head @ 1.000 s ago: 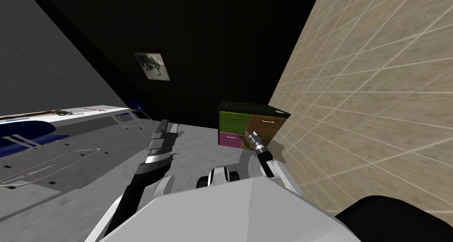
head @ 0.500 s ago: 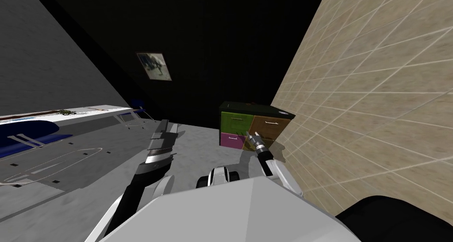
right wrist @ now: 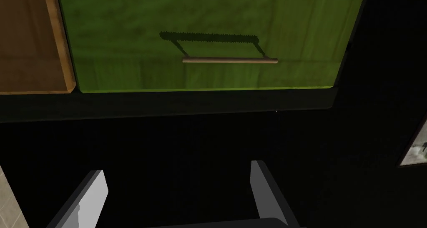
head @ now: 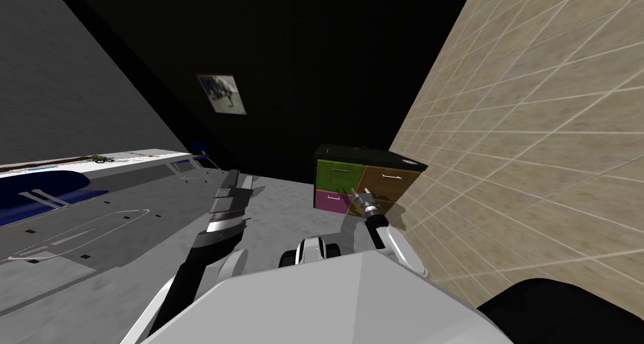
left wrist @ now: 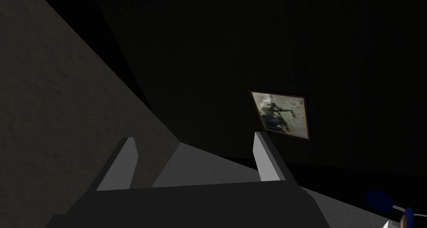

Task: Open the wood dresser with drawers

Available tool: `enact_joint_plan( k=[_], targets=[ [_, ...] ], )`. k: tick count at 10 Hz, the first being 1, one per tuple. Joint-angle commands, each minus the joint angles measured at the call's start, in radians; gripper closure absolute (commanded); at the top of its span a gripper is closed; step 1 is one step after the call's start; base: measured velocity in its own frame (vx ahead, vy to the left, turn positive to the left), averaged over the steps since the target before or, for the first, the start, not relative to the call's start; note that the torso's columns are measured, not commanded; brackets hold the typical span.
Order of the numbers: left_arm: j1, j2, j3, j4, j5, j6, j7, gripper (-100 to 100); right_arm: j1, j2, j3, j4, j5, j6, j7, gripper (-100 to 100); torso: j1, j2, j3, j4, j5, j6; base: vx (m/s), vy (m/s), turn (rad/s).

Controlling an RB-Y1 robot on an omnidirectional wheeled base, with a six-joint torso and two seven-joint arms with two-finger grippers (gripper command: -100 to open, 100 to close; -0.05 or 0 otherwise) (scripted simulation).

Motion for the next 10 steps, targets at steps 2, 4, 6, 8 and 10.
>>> enact_joint_plan(
  k=[2,4,6,8,10],
  targets=[
    [0.000,0.000,0.000,0.000,0.000,0.000,0.000,0,-0.010,0.000,-0.009,0.023,0.095,0.027,0.011,-100,0.001,-0.002,-0.001,0.000,0.000,0.000,0.044,0.033,0.011],
    [0.000,0.000,0.000,0.000,0.000,0.000,0.000,0,-0.020,0.002,-0.017,0.045,0.161,0.056,0.022,-100,0.001,-0.002,-0.001,0.000,0.000,0.000,0.062,0.035,0.055],
    [0.000,0.000,0.000,0.000,0.000,0.000,0.000,0,-0.030,0.005,-0.023,0.068,0.215,0.085,0.032,-100,0.000,0.000,0.000,0.000,0.000,0.000,0.040,0.025,0.034],
    [0.000,0.000,0.000,0.000,0.000,0.000,0.000,0,-0.030,0.005,-0.023,0.068,0.255,0.085,0.032,-100,0.001,-0.001,-0.001,0.000,0.000,0.000,0.043,0.030,0.014],
    [0.000,0.000,0.000,0.000,0.000,0.000,0.000,0,-0.041,0.010,-0.029,0.091,0.305,0.114,0.041,-100,0.001,-0.002,-0.001,0.000,0.000,-0.001,0.058,0.033,0.057]
  ],
)
